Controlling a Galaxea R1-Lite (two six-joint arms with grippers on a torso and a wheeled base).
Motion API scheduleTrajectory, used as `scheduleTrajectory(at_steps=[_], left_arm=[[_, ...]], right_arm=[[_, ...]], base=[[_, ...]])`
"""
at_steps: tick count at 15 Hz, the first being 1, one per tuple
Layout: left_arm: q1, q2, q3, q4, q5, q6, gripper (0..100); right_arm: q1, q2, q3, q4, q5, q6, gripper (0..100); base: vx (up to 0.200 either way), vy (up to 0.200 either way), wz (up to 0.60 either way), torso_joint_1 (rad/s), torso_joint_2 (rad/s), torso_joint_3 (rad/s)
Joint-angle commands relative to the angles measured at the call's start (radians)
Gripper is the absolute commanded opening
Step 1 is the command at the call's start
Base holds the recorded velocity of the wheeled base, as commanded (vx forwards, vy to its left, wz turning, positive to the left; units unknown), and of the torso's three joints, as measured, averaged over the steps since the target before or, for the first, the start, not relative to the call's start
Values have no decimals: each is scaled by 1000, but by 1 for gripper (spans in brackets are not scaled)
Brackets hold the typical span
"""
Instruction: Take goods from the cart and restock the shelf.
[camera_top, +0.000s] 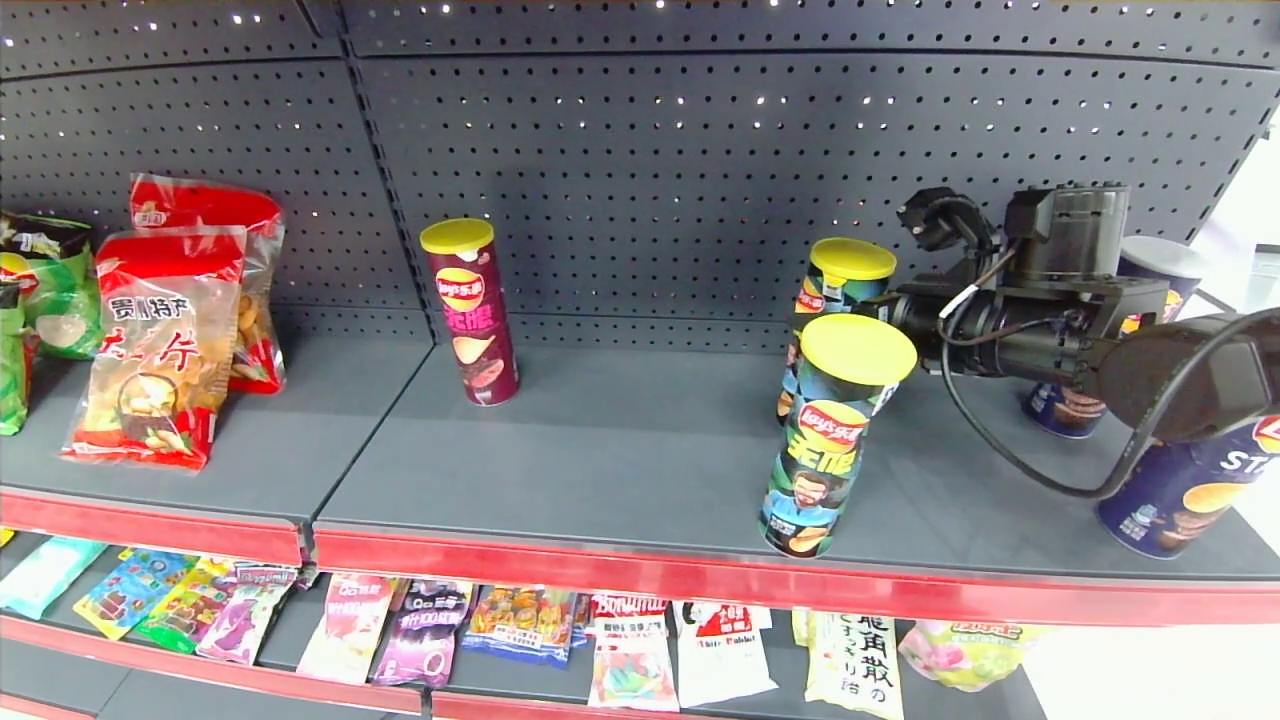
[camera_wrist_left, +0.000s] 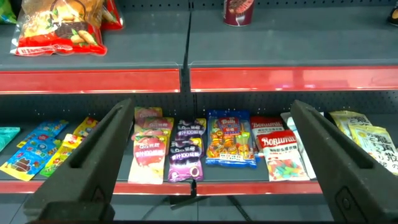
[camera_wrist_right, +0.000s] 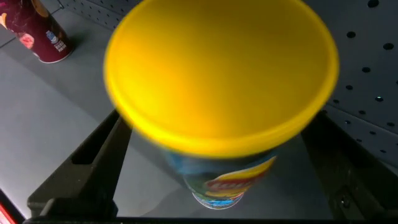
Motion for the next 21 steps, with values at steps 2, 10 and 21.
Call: scheduleTrajectory(at_steps=[2, 10, 21], left_arm=[[0, 0, 0, 1, 1, 0, 100], [0, 0, 0, 1, 1, 0, 100], [0, 0, 0, 1, -1, 0, 100]], right_arm=[[-1, -25, 14, -1, -2, -1, 100], [-45, -229, 244, -1, -37, -10, 100], [-64, -425, 495, 2, 50, -56, 100]], base=[[0, 0, 0, 0, 0, 0], [0, 0, 0, 0, 0, 0], [0, 0, 0, 0, 0, 0]])
